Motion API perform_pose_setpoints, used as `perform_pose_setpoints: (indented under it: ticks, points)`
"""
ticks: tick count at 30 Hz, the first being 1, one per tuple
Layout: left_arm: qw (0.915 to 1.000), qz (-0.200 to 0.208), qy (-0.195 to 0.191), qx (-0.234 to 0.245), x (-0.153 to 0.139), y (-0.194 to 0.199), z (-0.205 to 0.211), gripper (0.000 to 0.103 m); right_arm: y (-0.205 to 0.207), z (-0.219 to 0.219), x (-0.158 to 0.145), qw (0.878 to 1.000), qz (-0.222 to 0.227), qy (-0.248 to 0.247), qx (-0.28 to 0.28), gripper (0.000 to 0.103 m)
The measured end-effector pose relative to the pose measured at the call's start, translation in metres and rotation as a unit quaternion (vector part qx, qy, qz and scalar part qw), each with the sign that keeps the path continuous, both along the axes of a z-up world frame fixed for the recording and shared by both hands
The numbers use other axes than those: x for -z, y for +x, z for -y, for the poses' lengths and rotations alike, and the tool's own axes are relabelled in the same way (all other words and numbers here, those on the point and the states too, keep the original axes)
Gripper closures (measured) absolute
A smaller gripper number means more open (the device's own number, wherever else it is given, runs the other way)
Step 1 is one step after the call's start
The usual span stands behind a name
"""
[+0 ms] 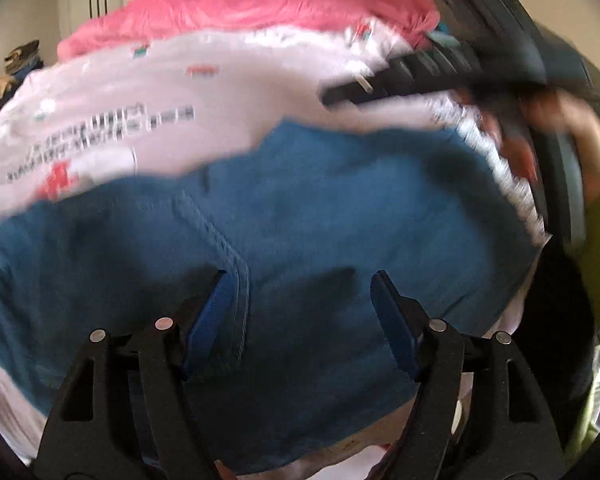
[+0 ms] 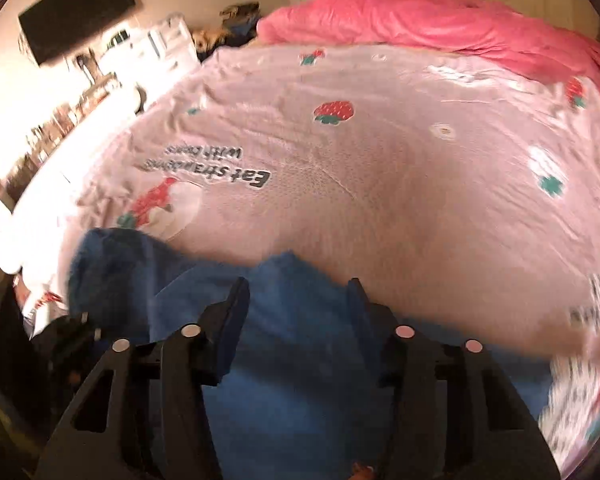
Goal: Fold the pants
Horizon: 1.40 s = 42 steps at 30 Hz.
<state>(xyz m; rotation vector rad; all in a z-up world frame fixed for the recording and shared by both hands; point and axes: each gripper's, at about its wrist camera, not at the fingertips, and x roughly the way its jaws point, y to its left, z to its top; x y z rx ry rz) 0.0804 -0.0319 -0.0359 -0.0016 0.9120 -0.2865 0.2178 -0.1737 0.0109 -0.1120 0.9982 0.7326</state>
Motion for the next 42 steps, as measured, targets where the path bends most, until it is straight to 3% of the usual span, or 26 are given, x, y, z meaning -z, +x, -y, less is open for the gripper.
perform_pose_setpoints:
  ticks: [3,8,10,11,13,14,19,21,25,27,29,30,31,34,37,39,42]
  points:
    - [0.9992,0.018,0.033,0.010,0.009,-0.007,0.007,0.039,0.021,-0.018,0.016,0.999,-0.020,-0.026,-0.015,0.059]
    - [0.9992,0.026,0.027,0.015,0.012,-0.007,0.008,0.032,0.038,-0.046,0.037,0.997,-0.039,-0.047,-0.056,0.059]
    - [0.9992,0.027,0.026,0.015,0.011,-0.007,0.007,0.031,0.035,-0.056,0.045,0.994,-0.039,-0.062,-0.085,0.075]
    - [0.9993,0.026,0.021,0.015,0.011,-0.006,0.006,0.031,0.030,-0.057,0.048,0.993,-0.034,-0.067,-0.093,0.077]
    - [0.9995,0.026,0.011,0.015,0.011,-0.006,0.003,0.031,0.020,-0.056,0.046,0.993,-0.016,-0.068,-0.096,0.094]
    - [0.9995,0.026,0.009,0.015,0.011,-0.006,0.002,0.031,0.013,-0.053,0.041,0.994,0.000,-0.068,-0.090,0.097]
    - [0.9994,0.028,0.010,0.016,0.012,-0.007,0.003,0.029,0.006,-0.045,0.014,0.994,0.073,-0.050,-0.056,0.098]
    - [0.9994,0.029,0.013,0.016,0.012,-0.007,0.004,0.029,0.018,-0.047,0.018,0.996,0.057,-0.049,-0.040,0.098]
    - [0.9993,0.030,0.016,0.017,0.013,-0.009,0.005,0.029,0.027,-0.066,0.050,0.994,0.040,-0.096,-0.043,0.098]
    - [0.9992,0.031,0.019,0.018,0.014,-0.008,0.006,0.028,0.029,-0.063,0.052,0.996,0.039,-0.080,-0.032,0.095]
    - [0.9991,0.033,0.020,0.019,0.014,-0.010,0.007,0.028,0.030,-0.046,0.040,0.999,0.023,-0.038,-0.014,0.088]
    - [0.9990,0.033,0.020,0.019,0.013,-0.010,0.007,0.028,0.028,-0.036,0.033,1.000,0.022,-0.019,-0.002,0.076]
    - [0.9991,0.032,0.017,0.019,0.012,-0.011,0.006,0.028,0.024,-0.014,0.019,1.000,0.022,0.014,0.014,0.074]
    - [0.9990,0.031,-0.023,0.024,-0.007,-0.015,0.001,0.028,0.012,0.045,-0.010,0.996,0.042,0.051,0.064,0.074]
    - [0.9964,0.063,-0.049,0.030,-0.039,-0.015,-0.001,0.028,0.002,0.121,-0.032,0.986,0.051,0.083,0.134,0.074]
    - [0.9949,0.068,-0.065,0.036,-0.053,-0.002,0.001,0.028,0.000,0.159,-0.035,0.982,0.054,0.068,0.170,0.072]
    - [0.9960,0.059,-0.054,0.038,-0.058,0.035,0.012,0.028,0.004,0.203,-0.023,0.977,0.029,0.055,0.204,0.072]
